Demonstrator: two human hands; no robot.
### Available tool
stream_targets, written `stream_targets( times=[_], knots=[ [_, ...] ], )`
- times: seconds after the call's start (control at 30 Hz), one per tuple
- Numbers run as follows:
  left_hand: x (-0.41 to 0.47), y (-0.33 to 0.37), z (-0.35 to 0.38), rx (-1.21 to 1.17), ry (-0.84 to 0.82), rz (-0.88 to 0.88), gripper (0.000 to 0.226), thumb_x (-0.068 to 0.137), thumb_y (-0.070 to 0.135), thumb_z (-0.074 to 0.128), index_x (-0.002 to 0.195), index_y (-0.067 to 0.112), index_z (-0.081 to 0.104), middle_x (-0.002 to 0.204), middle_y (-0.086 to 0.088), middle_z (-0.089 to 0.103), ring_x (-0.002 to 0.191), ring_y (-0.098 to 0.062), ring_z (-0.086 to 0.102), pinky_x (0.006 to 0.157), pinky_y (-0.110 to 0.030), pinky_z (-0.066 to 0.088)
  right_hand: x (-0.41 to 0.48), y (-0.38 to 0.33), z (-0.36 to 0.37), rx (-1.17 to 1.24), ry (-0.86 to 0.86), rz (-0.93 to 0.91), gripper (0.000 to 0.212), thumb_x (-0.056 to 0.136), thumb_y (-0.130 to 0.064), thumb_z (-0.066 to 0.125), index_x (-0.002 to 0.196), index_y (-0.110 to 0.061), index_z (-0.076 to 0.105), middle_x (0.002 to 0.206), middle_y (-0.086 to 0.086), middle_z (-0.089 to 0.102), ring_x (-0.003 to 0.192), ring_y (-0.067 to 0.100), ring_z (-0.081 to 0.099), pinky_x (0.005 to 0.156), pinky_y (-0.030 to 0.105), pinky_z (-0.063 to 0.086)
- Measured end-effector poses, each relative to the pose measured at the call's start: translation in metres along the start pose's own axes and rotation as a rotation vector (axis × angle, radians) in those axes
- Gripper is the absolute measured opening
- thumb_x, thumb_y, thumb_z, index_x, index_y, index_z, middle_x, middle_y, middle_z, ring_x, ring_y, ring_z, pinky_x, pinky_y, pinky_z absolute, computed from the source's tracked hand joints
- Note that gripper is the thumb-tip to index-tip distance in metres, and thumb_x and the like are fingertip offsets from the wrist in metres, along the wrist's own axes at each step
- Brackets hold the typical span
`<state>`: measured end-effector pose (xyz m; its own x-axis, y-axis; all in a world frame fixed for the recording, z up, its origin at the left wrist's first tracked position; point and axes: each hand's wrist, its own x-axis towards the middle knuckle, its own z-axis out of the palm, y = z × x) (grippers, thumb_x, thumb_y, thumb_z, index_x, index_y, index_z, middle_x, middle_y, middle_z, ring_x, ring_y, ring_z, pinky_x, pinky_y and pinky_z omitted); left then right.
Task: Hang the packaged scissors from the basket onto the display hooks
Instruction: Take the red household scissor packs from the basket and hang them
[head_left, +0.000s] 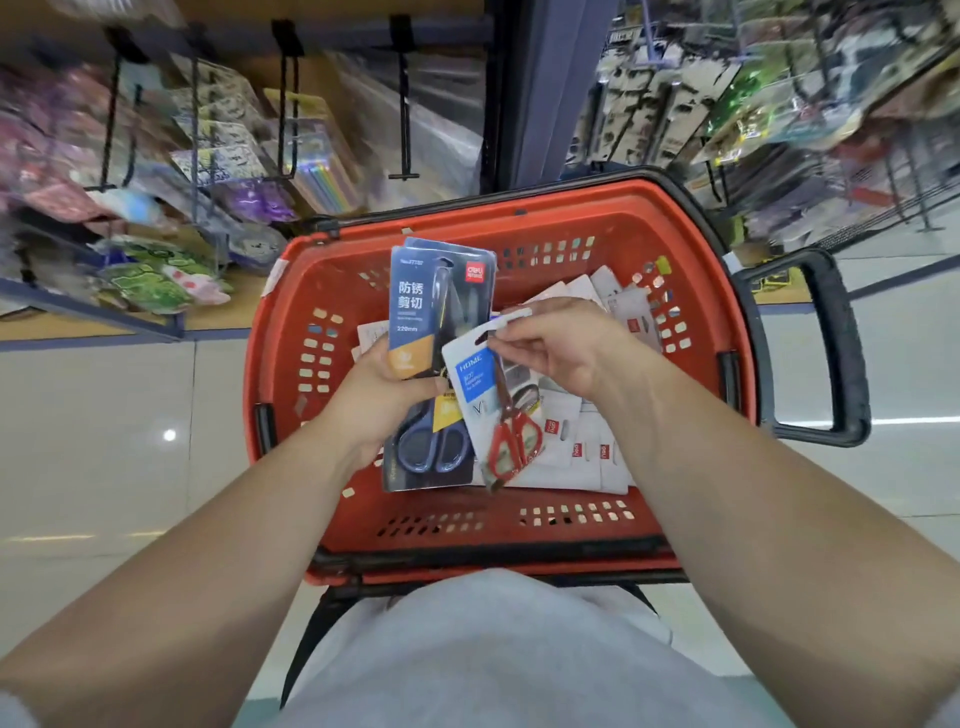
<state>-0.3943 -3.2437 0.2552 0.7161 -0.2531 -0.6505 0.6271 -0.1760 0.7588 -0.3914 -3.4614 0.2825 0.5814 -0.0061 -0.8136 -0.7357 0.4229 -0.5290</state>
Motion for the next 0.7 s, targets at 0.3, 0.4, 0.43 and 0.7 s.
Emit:
stream_targets(
  times=[0.3,0.4,0.43,0.7],
  knots=[
    [-0.009,-0.002,0.0,-0.208,0.104,-0.07,0.026,0.1,0.018,0.069,0.123,0.031,0.07,0.121,0.002,0.078,0.121,-0.023,0.07,0.113,-0.052,0.048,-0.004,-0.003,0.011,-0.321,0.267,-0.225,0.013,0.099,-0.019,0.07,0.09,-0.014,0.063,0.059,-0.001,0.051,0.029,0.004,0.039,0.034,0.015,0.029],
    [-0.012,0.003,0.004,-0.173,0.041,-0.07,0.031,0.09,0.028,0.075,0.121,0.03,0.069,0.118,0.001,0.079,0.114,-0.022,0.074,0.107,-0.051,0.052,0.002,-0.001,0.031,-0.272,0.272,-0.218,0.015,0.101,-0.02,0.068,0.089,-0.015,0.061,0.059,-0.001,0.053,0.029,0.004,0.04,0.034,0.015,0.028],
    [-0.013,0.003,0.005,-0.111,0.028,-0.054,0.041,0.084,0.017,0.082,0.121,0.027,0.067,0.115,0.0,0.08,0.11,-0.023,0.075,0.104,-0.051,0.055,0.004,0.001,0.037,-0.258,0.267,-0.212,0.013,0.101,-0.021,0.067,0.093,-0.013,0.062,0.059,-0.001,0.054,0.029,0.004,0.04,0.034,0.015,0.028],
    [-0.013,-0.009,-0.031,0.087,0.192,-0.058,0.055,0.077,0.0,0.089,0.122,0.024,0.067,0.107,0.004,0.081,0.099,-0.017,0.079,0.091,-0.045,0.063,0.031,0.032,0.0,-0.495,0.314,-0.17,0.028,0.096,-0.039,0.071,0.111,-0.019,0.06,0.11,0.006,0.072,0.075,0.019,0.066,0.069,0.037,0.056]
  ],
)
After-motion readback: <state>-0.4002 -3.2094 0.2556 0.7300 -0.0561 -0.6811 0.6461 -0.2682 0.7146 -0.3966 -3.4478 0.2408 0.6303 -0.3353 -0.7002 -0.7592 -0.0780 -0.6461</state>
